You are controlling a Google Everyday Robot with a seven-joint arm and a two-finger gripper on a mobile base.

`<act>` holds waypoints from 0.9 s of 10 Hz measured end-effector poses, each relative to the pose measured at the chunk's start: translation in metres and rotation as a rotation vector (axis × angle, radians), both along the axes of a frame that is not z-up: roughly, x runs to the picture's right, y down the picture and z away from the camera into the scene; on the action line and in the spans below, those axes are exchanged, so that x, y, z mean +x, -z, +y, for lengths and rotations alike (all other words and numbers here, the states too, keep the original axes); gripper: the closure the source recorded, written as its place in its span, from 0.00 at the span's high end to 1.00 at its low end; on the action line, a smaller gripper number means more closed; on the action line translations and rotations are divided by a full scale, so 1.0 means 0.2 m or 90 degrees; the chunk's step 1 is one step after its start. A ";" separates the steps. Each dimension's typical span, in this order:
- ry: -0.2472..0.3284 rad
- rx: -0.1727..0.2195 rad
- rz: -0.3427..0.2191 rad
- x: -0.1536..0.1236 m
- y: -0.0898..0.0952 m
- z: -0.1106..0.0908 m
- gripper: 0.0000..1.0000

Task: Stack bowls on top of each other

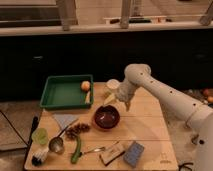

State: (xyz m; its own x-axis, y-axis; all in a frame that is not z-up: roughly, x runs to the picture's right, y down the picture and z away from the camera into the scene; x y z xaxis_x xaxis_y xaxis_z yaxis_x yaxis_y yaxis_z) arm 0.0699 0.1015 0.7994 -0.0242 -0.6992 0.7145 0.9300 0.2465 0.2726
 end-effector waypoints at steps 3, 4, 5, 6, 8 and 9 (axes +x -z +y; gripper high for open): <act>0.006 0.015 0.004 -0.02 0.03 -0.08 0.80; 0.007 0.020 0.006 -0.02 0.04 -0.10 0.80; 0.008 0.022 0.007 -0.01 0.05 -0.11 0.80; 0.009 0.028 0.008 -0.02 0.05 -0.13 0.80; 0.009 0.030 0.007 -0.03 0.05 -0.13 0.80; 0.009 0.030 0.008 -0.02 0.05 -0.13 0.80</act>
